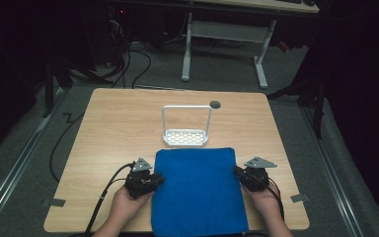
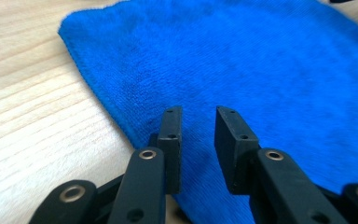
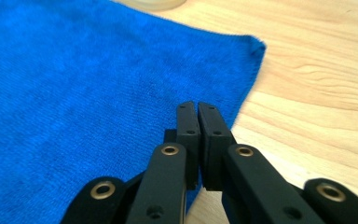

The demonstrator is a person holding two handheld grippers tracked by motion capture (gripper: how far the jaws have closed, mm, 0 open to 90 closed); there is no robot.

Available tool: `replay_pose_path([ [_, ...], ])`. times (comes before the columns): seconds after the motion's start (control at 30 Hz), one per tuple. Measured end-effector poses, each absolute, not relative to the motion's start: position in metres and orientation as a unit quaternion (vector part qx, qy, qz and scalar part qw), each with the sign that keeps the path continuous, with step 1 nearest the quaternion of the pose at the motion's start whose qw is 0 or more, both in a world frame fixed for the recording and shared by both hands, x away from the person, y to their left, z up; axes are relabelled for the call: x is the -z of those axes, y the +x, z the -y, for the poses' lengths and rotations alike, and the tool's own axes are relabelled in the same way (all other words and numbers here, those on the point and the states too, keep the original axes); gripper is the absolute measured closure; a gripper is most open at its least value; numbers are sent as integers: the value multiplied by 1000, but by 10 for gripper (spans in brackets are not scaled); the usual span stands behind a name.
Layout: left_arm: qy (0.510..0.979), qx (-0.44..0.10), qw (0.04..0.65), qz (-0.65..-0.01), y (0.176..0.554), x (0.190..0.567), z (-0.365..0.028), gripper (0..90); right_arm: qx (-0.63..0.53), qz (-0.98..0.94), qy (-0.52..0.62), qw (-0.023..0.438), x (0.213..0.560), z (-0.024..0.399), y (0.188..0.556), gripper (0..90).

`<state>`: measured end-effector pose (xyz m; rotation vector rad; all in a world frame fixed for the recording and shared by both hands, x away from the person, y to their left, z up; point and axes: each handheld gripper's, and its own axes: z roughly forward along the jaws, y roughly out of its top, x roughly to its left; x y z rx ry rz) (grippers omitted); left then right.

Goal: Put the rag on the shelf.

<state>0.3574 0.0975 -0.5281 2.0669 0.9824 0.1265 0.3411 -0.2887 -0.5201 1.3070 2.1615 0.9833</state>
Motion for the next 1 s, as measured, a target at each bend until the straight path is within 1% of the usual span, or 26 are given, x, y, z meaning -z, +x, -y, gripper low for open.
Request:
replay_pose_path([
  [0.13, 826, -58, 408, -385, 356, 530, -99, 731, -334, -792, 469, 206, 526, 283, 343, 893],
  [0.27, 826, -57, 410, -383, 350, 531, -111, 740, -336, -798, 459, 199, 527, 276, 339, 891],
  [0.4, 826, -44, 407, -387, 345, 530, -126, 741, -346, -809, 440, 180, 527, 265, 327, 884],
  [0.47, 829, -46, 403, -385, 339, 529, -133, 741, -349, -815, 430, 172, 527, 261, 319, 884],
  [0.63, 831, -59, 401, -381, 318, 529, -150, 747, -342, -830, 407, 169, 525, 252, 305, 883],
  [0.77, 829, -47, 403, -385, 310, 529, -156, 745, -338, -836, 397, 168, 524, 245, 298, 871],
  [0.9, 826, -34, 407, -389, 310, 529, -159, 741, -339, -837, 396, 168, 524, 245, 298, 855],
  [1.0, 817, -52, 415, -397, 314, 528, -161, 709, -349, -831, 397, 174, 523, 249, 299, 829],
])
